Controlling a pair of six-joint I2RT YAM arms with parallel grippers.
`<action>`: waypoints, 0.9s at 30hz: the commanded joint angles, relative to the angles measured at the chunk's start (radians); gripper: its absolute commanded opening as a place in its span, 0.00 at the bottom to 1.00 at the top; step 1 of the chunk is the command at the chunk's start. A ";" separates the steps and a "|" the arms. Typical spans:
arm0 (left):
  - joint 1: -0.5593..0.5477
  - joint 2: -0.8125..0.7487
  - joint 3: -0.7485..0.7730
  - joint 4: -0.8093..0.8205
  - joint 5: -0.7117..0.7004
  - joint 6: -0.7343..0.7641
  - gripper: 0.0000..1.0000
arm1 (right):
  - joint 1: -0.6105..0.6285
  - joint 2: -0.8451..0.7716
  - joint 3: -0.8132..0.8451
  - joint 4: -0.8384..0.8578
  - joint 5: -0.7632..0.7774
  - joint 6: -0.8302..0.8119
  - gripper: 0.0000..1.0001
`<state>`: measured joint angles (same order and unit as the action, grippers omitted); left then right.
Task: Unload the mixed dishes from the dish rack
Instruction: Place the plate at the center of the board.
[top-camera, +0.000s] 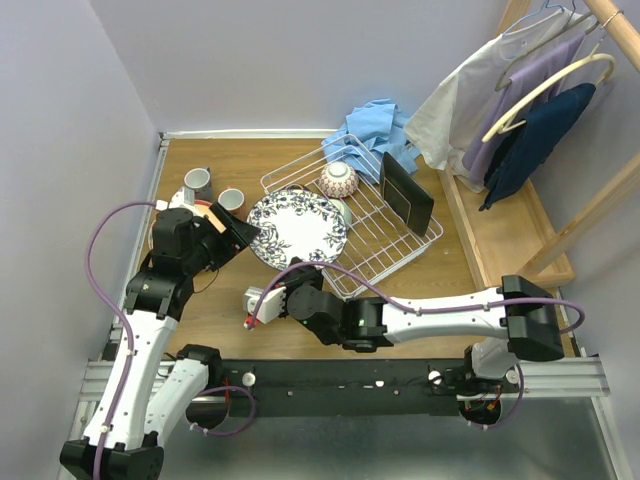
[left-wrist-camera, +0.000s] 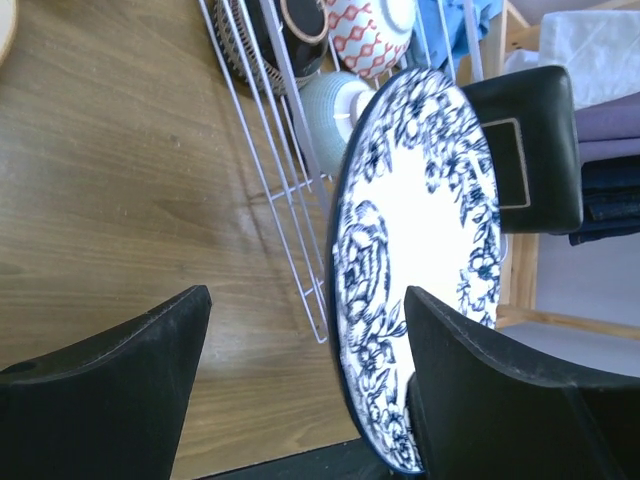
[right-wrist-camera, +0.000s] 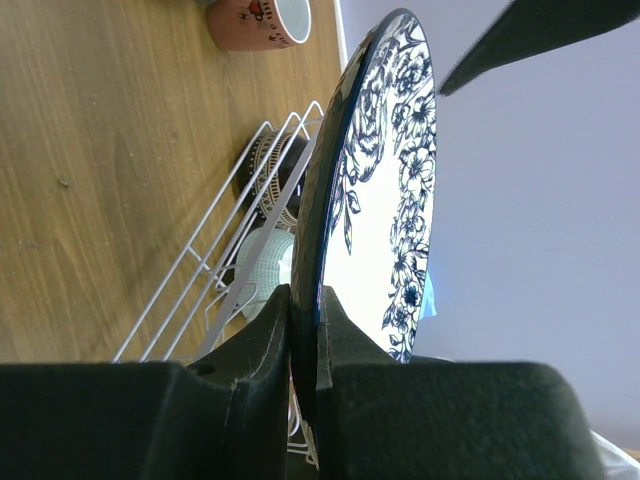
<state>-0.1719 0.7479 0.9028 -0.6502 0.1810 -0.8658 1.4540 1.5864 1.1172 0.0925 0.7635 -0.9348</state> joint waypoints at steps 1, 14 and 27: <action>-0.005 -0.021 -0.077 0.058 0.058 -0.050 0.81 | 0.019 0.021 0.059 0.168 0.103 -0.076 0.01; -0.009 -0.030 -0.182 0.190 0.101 -0.093 0.59 | 0.035 0.122 0.128 0.170 0.122 -0.076 0.01; -0.063 -0.041 -0.151 0.155 0.018 -0.096 0.00 | 0.042 0.141 0.116 0.082 0.192 0.037 0.09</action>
<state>-0.2001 0.7170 0.7277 -0.4503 0.2379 -1.0195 1.4849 1.7374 1.2037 0.1608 0.8623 -0.8864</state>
